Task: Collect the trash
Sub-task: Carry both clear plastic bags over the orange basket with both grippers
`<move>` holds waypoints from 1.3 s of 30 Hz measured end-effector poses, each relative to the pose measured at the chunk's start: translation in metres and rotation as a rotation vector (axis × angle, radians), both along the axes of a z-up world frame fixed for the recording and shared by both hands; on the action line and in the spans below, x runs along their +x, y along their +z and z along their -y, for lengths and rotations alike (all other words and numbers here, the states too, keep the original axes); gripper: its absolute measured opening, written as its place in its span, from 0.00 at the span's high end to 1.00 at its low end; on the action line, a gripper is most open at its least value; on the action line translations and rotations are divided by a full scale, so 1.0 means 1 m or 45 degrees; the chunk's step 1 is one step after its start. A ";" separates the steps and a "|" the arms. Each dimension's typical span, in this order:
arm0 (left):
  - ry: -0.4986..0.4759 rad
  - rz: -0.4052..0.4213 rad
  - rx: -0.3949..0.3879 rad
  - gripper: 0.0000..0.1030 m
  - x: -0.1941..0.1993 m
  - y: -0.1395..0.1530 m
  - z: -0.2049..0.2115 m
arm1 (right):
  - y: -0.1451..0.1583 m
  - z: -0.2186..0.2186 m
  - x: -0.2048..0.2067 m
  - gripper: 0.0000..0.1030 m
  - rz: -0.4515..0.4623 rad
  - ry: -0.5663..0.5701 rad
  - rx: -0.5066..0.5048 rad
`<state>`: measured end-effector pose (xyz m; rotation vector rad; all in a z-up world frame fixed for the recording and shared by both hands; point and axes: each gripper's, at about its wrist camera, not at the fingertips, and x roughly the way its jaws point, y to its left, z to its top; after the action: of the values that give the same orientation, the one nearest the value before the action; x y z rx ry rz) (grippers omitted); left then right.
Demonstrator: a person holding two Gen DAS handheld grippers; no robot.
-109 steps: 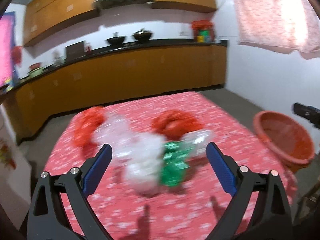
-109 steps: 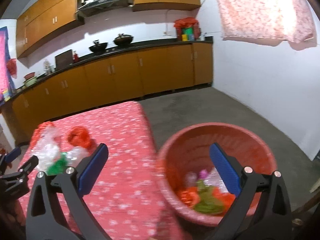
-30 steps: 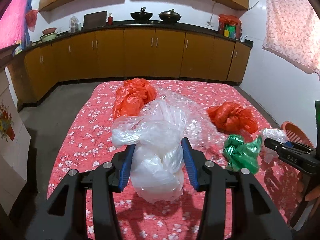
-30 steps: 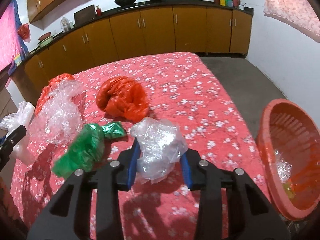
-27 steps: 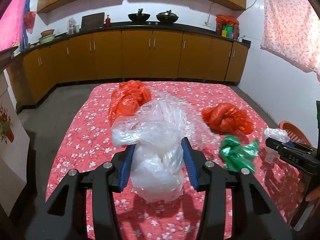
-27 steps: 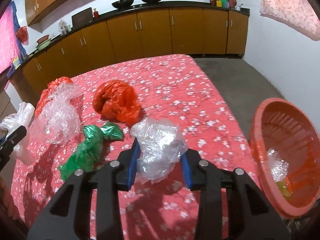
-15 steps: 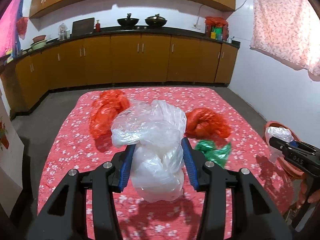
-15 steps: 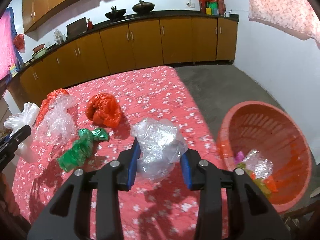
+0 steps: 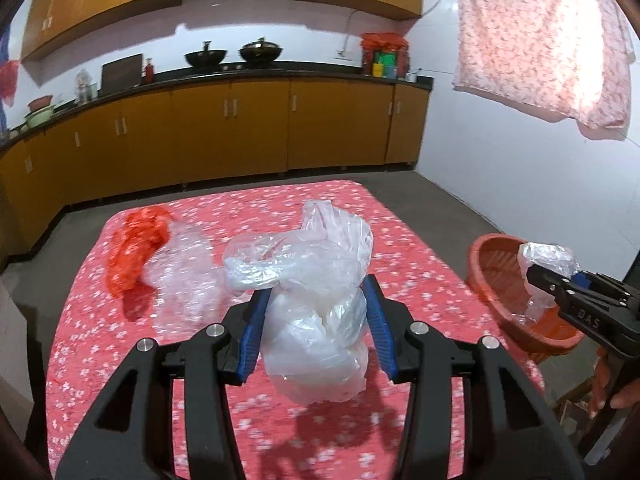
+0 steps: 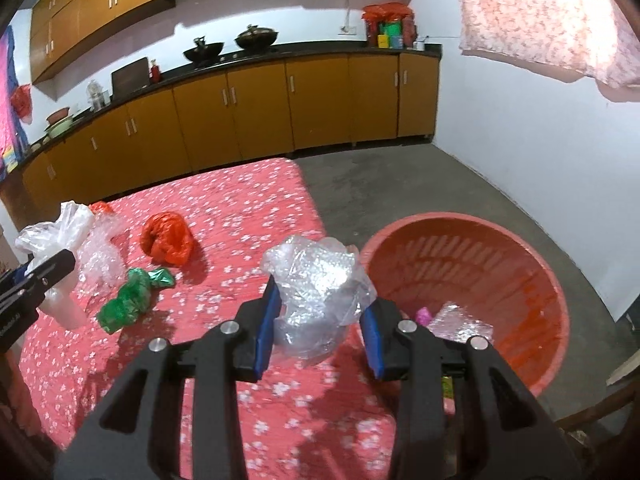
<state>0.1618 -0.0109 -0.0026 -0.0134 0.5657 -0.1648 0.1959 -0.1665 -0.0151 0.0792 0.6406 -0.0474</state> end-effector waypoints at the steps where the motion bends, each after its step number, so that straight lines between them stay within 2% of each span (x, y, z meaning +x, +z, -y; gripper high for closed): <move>1: -0.013 0.002 0.002 0.55 0.000 0.001 0.005 | 0.000 0.003 -0.001 0.64 0.002 -0.009 0.000; 20: -0.241 -0.022 0.038 0.55 0.014 -0.006 0.097 | 0.002 0.075 -0.030 0.64 0.041 -0.208 -0.023; 32: -0.387 -0.029 0.060 0.55 0.027 -0.007 0.149 | -0.002 0.107 -0.027 0.64 0.050 -0.300 -0.005; 39: -0.468 -0.045 0.029 0.55 0.038 -0.011 0.169 | -0.005 0.130 -0.024 0.64 0.055 -0.357 0.021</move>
<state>0.2000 -0.1795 -0.0137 0.1104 0.6018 -0.5164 0.1723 -0.2969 -0.0200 0.1853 0.5829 -0.3099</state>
